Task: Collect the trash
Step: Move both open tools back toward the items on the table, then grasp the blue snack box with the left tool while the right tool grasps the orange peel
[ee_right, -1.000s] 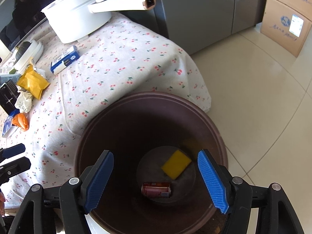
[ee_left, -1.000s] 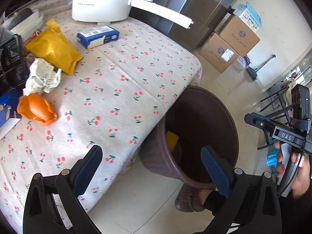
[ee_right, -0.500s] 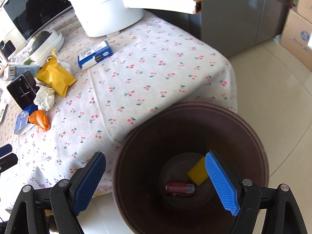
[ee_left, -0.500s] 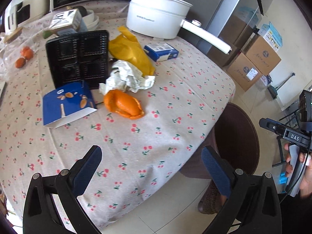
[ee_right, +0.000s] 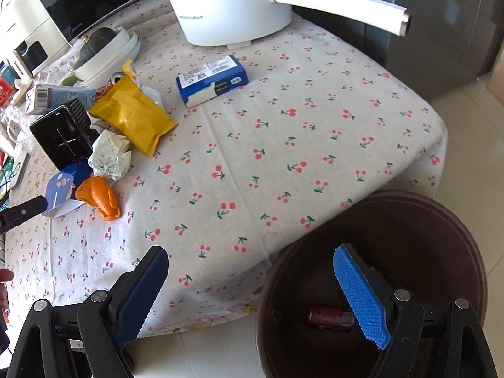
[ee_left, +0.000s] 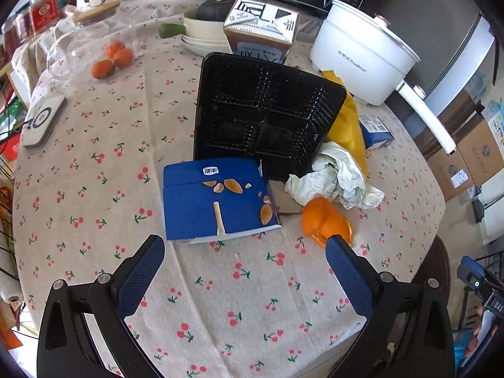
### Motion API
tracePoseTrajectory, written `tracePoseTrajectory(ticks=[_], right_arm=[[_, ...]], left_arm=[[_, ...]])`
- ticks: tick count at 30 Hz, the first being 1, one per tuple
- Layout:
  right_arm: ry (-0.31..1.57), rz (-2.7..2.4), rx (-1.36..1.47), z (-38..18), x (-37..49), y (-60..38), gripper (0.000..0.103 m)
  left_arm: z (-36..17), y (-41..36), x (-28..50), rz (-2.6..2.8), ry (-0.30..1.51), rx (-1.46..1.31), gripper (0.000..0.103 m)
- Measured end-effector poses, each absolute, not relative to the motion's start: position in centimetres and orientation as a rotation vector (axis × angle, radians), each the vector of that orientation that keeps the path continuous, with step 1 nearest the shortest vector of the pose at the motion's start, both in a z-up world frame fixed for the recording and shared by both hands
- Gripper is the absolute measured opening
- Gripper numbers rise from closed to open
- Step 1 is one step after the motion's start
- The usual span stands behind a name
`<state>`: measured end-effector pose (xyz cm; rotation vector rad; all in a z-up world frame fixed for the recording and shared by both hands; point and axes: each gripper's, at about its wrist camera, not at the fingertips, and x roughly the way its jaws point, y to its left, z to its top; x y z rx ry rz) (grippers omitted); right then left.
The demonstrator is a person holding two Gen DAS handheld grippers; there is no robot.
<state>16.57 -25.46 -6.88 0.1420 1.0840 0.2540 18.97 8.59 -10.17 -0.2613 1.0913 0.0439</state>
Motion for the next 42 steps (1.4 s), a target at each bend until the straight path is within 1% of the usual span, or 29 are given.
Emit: tracePoseTrajectory(ticks=[5,10,12,18,20,22,23,25,26,28,29,31,33,42], right_arm=[[1.098,0.243,0.149,-7.5,17.8,-24.7,0.089],[1.116,0.228,0.149,-8.2,18.9,-24.2,0.089],[1.121,0.227,0.143,-8.5,19.1,-23.8,0.089],[1.131,0.231,0.123,-8.9,19.5,-22.6,0.089],[1.132,0.235,0.122,-9.1,19.6,-22.1,0.089],[1.133,0.238,0.118,-9.1,19.6,-21.7,0.089],[1.134,0.240,0.116,-9.2,19.6,-21.5,0.089],[1.135,0.241,0.115,-9.2,19.7,-21.2,0.089],[1.135,0.241,0.115,-9.3,19.7,-21.0,0.089],[1.133,0.243,0.116,-9.2,19.7,-20.7,0.089],[1.131,0.243,0.116,-9.2,19.7,-20.5,0.089],[1.127,0.244,0.119,-9.1,19.8,-20.1,0.089],[1.122,0.246,0.127,-9.0,19.8,-19.6,0.089],[1.101,0.302,0.135,-9.2,20.7,-15.0,0.089]], left_arm=[[-12.9,8.7,22.1,0.122,1.144,-0.262,0.103],[-14.6,9.6,23.7,0.158,1.166,-0.301,0.103],[-14.5,9.6,24.0,0.174,1.156,-0.274,0.103],[-14.4,11.7,23.6,0.178,1.101,-0.365,0.103],[-14.2,12.5,23.3,0.157,1.076,-0.410,0.100],[-14.0,13.4,23.1,0.129,1.058,-0.457,0.089],[-13.9,13.7,23.0,0.116,1.051,-0.471,0.085],[-13.6,14.1,22.9,0.088,1.035,-0.480,0.066],[-13.4,14.0,22.8,0.081,1.028,-0.477,0.063],[-12.6,13.5,22.4,0.059,1.011,-0.471,0.041],[-12.3,13.5,22.3,0.048,1.008,-0.467,0.040],[-11.9,13.4,22.2,0.026,0.998,-0.461,0.033],[-11.4,13.5,22.0,0.013,0.994,-0.457,0.031],[-10.2,14.5,19.3,-0.018,1.017,-0.458,0.028]])
